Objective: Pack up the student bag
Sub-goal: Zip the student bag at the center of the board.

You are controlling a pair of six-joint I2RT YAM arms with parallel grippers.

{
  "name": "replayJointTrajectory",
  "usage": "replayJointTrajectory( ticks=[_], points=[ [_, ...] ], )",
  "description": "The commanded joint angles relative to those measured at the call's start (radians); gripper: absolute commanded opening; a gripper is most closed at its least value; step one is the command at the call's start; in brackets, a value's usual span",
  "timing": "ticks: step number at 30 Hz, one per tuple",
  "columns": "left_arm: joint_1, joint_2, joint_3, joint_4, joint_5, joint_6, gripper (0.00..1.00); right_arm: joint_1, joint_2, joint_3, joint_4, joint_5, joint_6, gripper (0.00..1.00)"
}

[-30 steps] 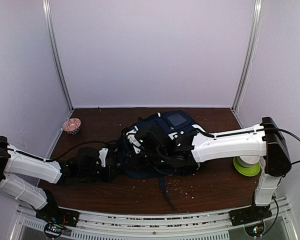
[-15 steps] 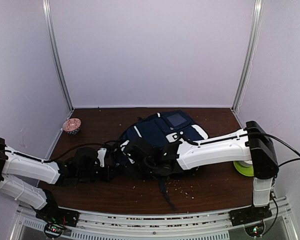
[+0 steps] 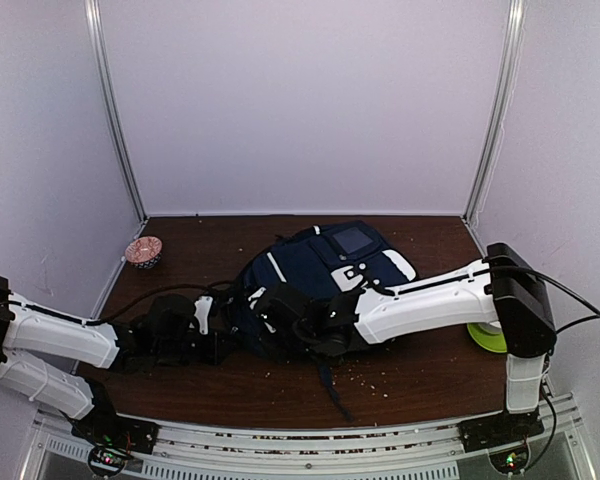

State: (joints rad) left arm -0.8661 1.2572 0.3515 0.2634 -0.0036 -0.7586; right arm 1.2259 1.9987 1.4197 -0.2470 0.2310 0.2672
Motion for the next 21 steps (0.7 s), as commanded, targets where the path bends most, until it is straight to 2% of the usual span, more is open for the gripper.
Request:
replayJointTrajectory(
  ticks=[1,3,8,9,21],
  points=[
    [-0.004,0.010,0.009,-0.037,-0.017,-0.011,0.00,-0.005,0.005,-0.030,0.020,-0.048,0.000,0.41],
    [-0.004,0.011,0.014,-0.038,-0.017,-0.011,0.00,-0.004,0.004,-0.037,0.017,-0.038,0.003,0.33],
    [-0.003,0.016,0.017,-0.043,-0.023,-0.014,0.00,-0.004,-0.037,-0.074,0.040,-0.028,0.006,0.02],
    [-0.004,0.016,0.014,-0.042,-0.025,-0.018,0.00,-0.004,-0.048,-0.084,0.044,-0.027,0.007,0.00],
    [-0.002,0.033,0.002,-0.021,-0.040,-0.047,0.00,-0.003,-0.215,-0.281,0.090,-0.047,0.050,0.00]
  ],
)
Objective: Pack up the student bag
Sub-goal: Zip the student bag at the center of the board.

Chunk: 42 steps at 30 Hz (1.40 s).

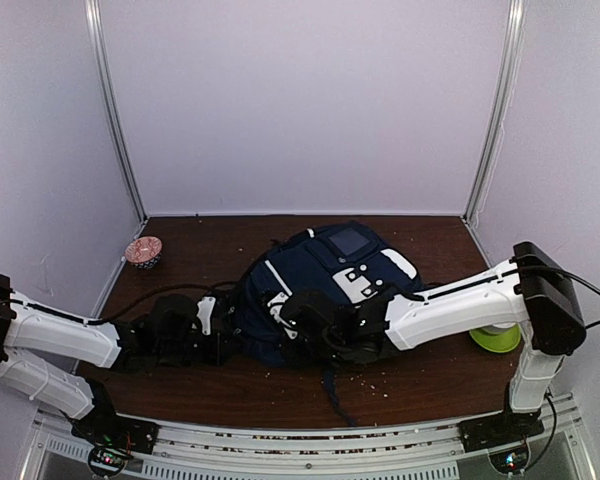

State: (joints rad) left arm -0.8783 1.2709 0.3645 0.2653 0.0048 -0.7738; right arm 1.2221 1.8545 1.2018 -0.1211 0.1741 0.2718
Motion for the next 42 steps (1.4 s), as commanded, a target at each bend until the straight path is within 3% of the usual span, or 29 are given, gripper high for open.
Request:
replayJointTrajectory(
  ticks=[1,15,31,32,33,35,38,39,41,42],
  points=[
    [0.010,0.020,-0.012,-0.023,-0.050,-0.034,0.00,0.002,-0.079,-0.082,-0.030,0.008,0.051,0.00],
    [0.047,0.024,0.015,-0.078,-0.072,-0.043,0.00,0.003,-0.139,-0.193,0.009,0.010,0.093,0.00],
    [0.075,0.068,0.100,-0.198,-0.085,-0.004,0.00,0.011,-0.161,-0.208,-0.003,-0.012,0.088,0.00],
    [0.075,0.066,0.102,-0.197,-0.072,0.008,0.03,0.011,-0.161,-0.202,-0.008,-0.027,0.087,0.00],
    [0.074,0.063,0.099,-0.192,-0.051,0.023,0.16,0.011,-0.161,-0.190,-0.018,-0.040,0.089,0.00],
    [0.074,0.051,0.092,-0.179,-0.004,0.052,0.40,0.011,-0.167,-0.167,-0.023,-0.069,0.099,0.15],
    [0.074,0.007,0.090,-0.219,0.031,0.076,0.60,0.010,-0.184,-0.112,-0.043,-0.106,0.127,0.40],
    [0.075,-0.014,0.094,-0.245,0.042,0.084,0.66,0.007,-0.188,-0.089,-0.053,-0.115,0.137,0.45],
    [0.073,-0.067,0.107,-0.323,0.066,0.105,0.96,0.003,-0.202,-0.047,-0.070,-0.141,0.152,0.53],
    [0.073,-0.096,0.115,-0.365,0.078,0.116,0.98,0.001,-0.210,-0.026,-0.077,-0.151,0.163,0.56]
  ],
)
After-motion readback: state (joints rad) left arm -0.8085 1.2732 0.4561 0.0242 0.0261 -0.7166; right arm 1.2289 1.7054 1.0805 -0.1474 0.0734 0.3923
